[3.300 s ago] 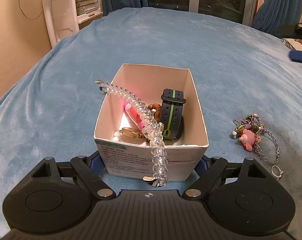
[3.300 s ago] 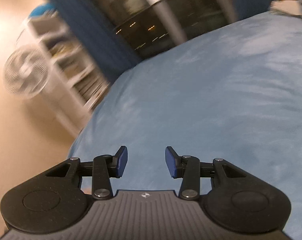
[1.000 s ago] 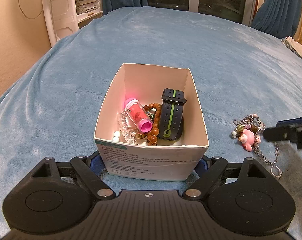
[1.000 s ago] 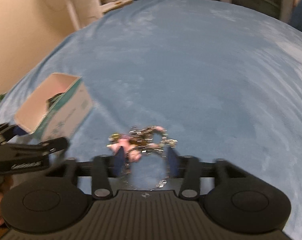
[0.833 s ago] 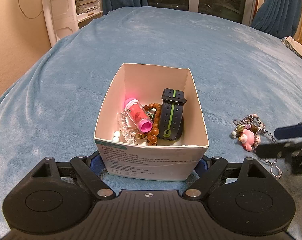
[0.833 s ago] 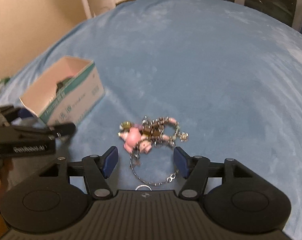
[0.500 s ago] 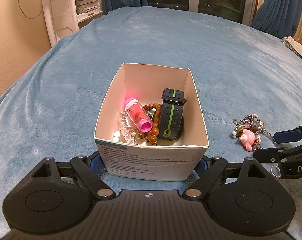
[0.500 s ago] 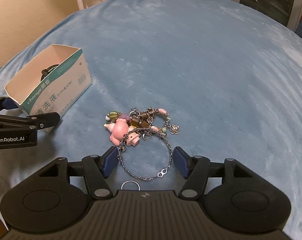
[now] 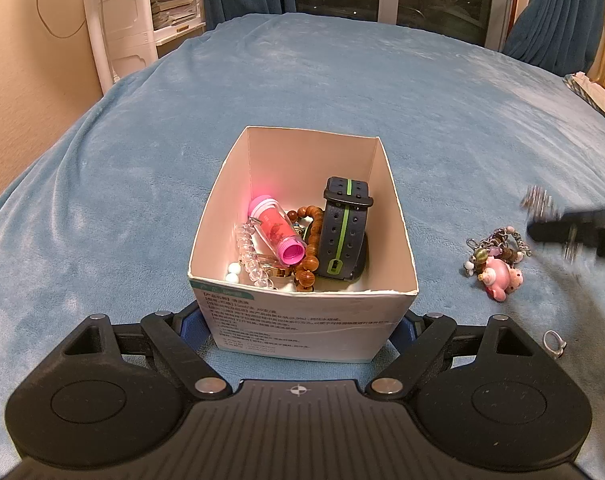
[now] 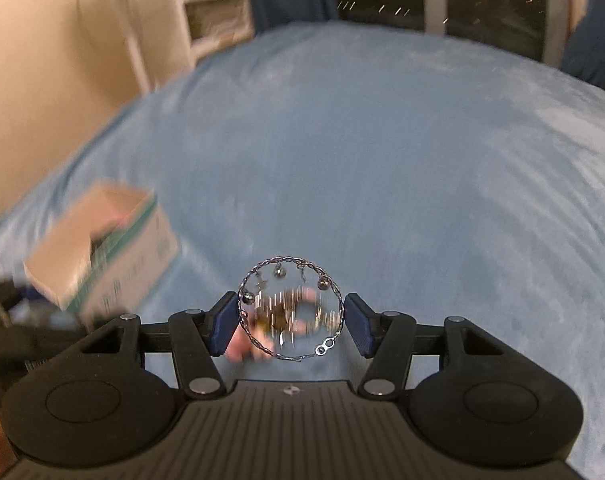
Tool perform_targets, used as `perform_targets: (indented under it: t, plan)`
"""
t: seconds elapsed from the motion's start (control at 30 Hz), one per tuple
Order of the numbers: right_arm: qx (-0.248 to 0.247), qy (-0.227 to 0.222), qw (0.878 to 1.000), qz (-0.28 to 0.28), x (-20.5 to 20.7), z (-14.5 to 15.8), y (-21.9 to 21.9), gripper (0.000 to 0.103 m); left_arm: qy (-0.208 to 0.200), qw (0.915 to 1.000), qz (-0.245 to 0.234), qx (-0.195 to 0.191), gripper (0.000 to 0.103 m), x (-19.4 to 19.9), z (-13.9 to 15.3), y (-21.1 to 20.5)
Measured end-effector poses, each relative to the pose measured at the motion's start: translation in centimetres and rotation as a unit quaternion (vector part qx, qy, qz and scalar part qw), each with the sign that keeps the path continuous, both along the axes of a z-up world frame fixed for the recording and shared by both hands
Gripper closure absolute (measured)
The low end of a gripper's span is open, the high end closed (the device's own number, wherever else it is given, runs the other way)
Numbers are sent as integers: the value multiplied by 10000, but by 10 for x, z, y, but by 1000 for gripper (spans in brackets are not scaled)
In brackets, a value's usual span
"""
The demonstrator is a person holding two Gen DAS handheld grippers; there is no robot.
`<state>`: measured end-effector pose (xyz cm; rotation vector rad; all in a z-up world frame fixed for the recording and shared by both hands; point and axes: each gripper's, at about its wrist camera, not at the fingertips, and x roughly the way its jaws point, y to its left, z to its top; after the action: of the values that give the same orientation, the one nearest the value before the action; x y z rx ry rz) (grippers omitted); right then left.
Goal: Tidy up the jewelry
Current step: 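Grasp the silver charm chain bracelet with the right gripper and lift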
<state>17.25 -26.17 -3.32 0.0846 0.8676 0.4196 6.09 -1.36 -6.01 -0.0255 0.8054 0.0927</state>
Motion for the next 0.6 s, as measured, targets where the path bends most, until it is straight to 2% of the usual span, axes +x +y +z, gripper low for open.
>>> perform_targets:
  t: [0.17, 0.27, 0.6]
  plan:
    - [402, -488, 9971, -427, 0, 19, -5, 0, -1, 10000, -2, 4, 43, 0, 0, 0]
    - [477, -725, 9945, -592, -2, 27, -3, 0, -2, 10000, -4, 13, 43, 0, 0, 1]
    - [708, -1045, 9892, -743, -1, 47, 5, 0, 1, 10000, -2, 20, 43, 1, 0, 2]
